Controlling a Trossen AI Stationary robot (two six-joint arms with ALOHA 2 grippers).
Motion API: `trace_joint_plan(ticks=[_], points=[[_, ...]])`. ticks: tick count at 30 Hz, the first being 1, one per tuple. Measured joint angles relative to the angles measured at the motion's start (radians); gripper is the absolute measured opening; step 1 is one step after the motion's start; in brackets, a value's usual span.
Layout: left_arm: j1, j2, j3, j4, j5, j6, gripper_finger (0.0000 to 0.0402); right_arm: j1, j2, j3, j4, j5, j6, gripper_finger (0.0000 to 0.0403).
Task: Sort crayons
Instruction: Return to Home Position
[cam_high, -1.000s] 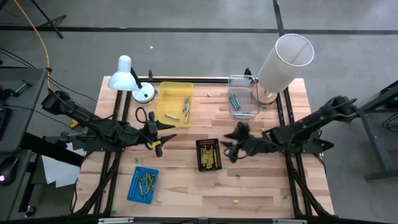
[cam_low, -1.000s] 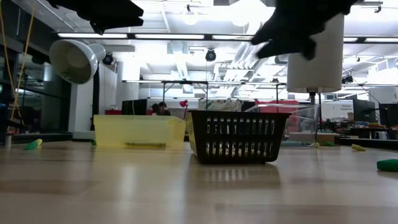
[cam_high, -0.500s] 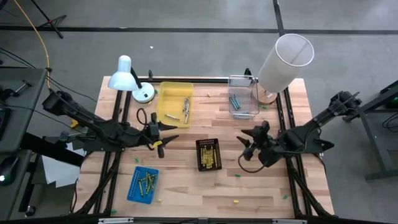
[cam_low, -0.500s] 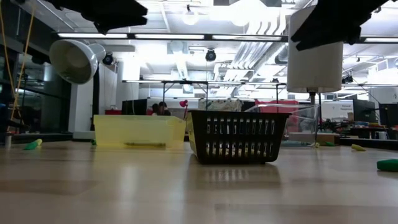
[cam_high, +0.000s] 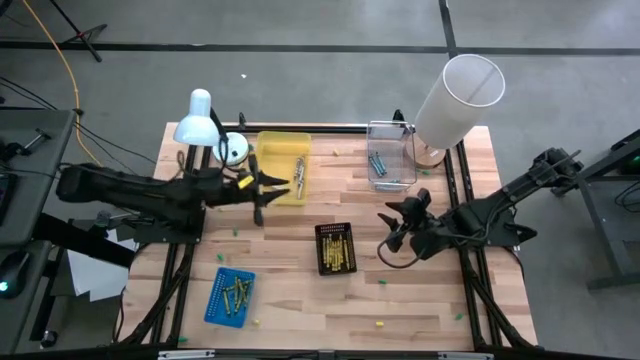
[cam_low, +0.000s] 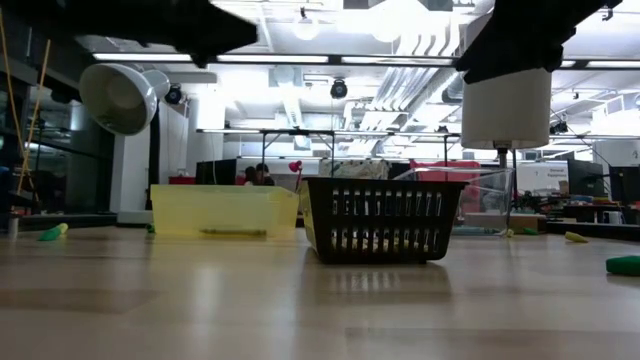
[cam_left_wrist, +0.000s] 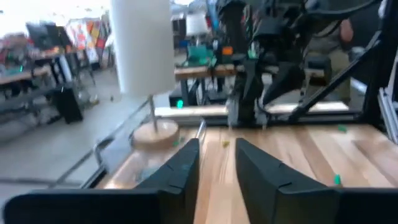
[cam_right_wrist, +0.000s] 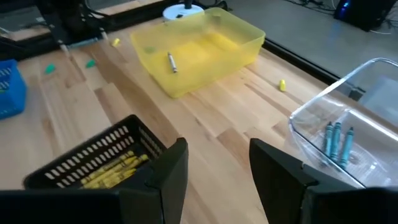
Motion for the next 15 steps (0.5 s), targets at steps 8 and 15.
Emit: trace_joint_plan(ticks=[8,15], points=[[-0.174,-0.197,-0.152,-0.131,-0.135,-0.028,0.0007,-0.006,0.000,0.000,-0.022,0.011,0.000,0.0165],[-0.358,-0.208,-0.406,0.277,-0.340,0.048,0.0001,-0.006,0.000,0.000,-0.023,0.011,0.000,0.0165]])
